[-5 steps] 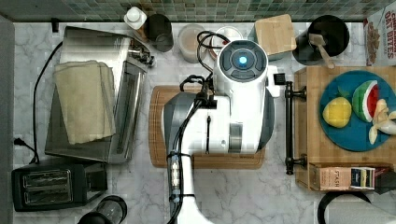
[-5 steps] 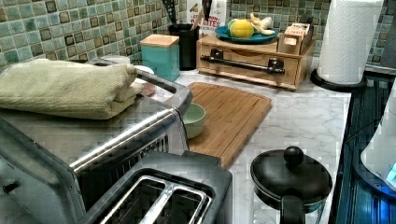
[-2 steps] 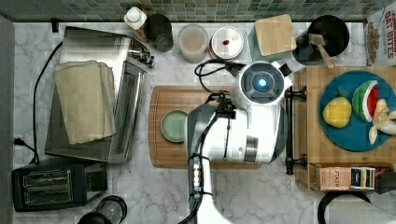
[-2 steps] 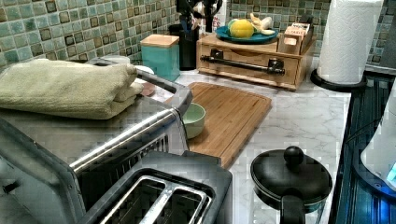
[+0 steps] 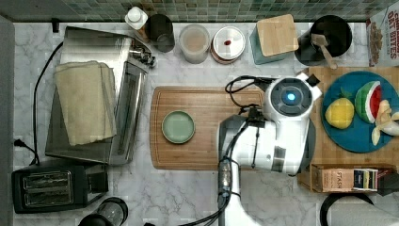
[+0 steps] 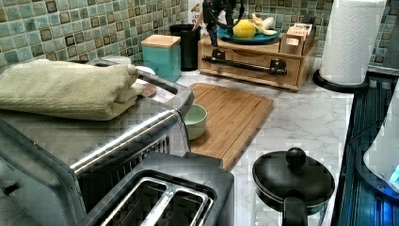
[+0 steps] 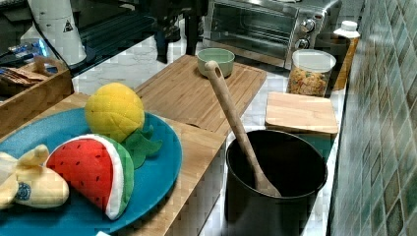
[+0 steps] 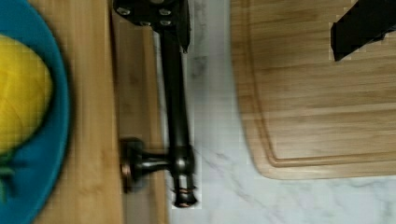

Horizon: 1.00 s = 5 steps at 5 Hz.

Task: Open the drawer.

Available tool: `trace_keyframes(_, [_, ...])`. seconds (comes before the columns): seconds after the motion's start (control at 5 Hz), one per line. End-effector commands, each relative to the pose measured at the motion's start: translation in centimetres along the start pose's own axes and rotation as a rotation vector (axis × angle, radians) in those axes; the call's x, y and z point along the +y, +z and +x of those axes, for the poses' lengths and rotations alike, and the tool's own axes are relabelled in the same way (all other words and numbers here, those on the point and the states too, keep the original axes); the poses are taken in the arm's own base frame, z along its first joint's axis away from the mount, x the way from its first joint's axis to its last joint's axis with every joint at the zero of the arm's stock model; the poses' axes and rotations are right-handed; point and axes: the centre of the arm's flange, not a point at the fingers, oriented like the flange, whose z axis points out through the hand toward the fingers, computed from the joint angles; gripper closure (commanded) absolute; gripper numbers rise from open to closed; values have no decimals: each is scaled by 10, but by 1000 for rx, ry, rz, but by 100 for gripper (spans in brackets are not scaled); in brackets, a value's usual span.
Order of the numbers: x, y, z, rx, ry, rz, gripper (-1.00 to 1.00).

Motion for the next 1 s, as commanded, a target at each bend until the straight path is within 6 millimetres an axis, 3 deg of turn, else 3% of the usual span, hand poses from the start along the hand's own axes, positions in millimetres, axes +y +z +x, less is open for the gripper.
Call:
trace_keyframes(0.2, [28, 9, -22, 111, -88, 2, -100])
trace_keyframes(0.6, [26, 49, -21, 93, -124, 19, -100])
trace_keyframes(1.0, [41, 95, -20, 86, -81, 25, -100])
